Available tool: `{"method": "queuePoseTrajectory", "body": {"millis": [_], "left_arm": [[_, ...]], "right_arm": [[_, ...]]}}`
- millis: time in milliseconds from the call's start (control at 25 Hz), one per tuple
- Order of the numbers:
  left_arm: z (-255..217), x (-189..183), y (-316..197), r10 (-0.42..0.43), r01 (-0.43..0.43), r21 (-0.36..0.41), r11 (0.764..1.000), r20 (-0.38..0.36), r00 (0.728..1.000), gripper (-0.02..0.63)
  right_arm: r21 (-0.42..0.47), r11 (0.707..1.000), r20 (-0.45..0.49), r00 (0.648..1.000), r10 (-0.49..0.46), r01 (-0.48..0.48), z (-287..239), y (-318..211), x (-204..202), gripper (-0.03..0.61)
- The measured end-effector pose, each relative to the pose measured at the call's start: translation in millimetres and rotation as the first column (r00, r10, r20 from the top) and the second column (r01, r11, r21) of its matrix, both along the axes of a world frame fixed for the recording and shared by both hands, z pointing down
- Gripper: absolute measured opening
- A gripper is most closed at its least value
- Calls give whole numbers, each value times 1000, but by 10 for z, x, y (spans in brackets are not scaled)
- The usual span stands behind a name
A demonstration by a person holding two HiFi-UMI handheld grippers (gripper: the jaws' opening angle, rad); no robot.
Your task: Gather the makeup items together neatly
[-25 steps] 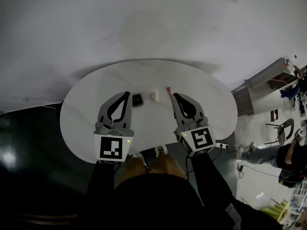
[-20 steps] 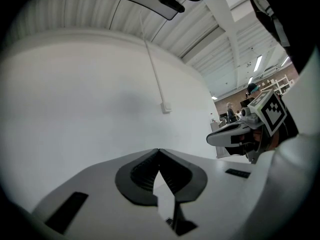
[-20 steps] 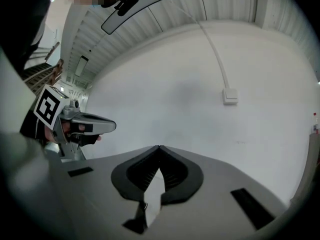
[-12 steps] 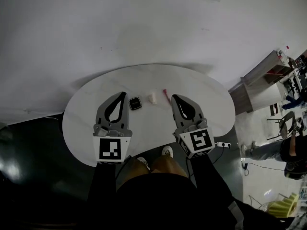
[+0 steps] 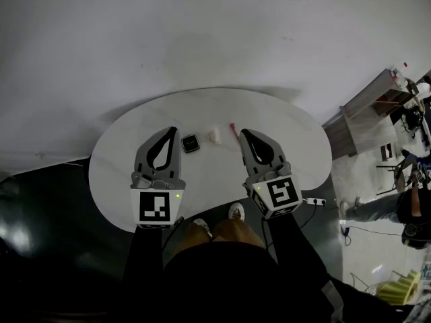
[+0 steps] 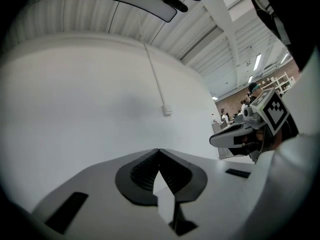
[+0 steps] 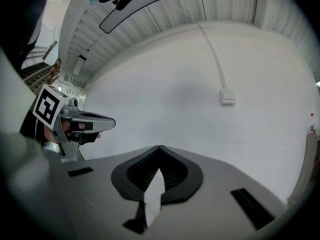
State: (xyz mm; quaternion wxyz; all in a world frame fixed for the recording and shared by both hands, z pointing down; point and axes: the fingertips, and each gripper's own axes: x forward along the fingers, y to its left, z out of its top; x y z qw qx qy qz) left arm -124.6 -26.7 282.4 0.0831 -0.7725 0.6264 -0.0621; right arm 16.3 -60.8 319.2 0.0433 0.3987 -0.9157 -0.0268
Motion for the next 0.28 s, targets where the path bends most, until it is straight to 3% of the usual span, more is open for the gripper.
{"method": "queuePoseTrajectory", "body": {"millis": [280], "left_arm": [[17, -30, -41, 14, -14, -3, 1000, 33, 999, 14]], "right_arm": [[-10, 1000, 8, 1000, 0, 0, 6, -68, -4, 26]]}}
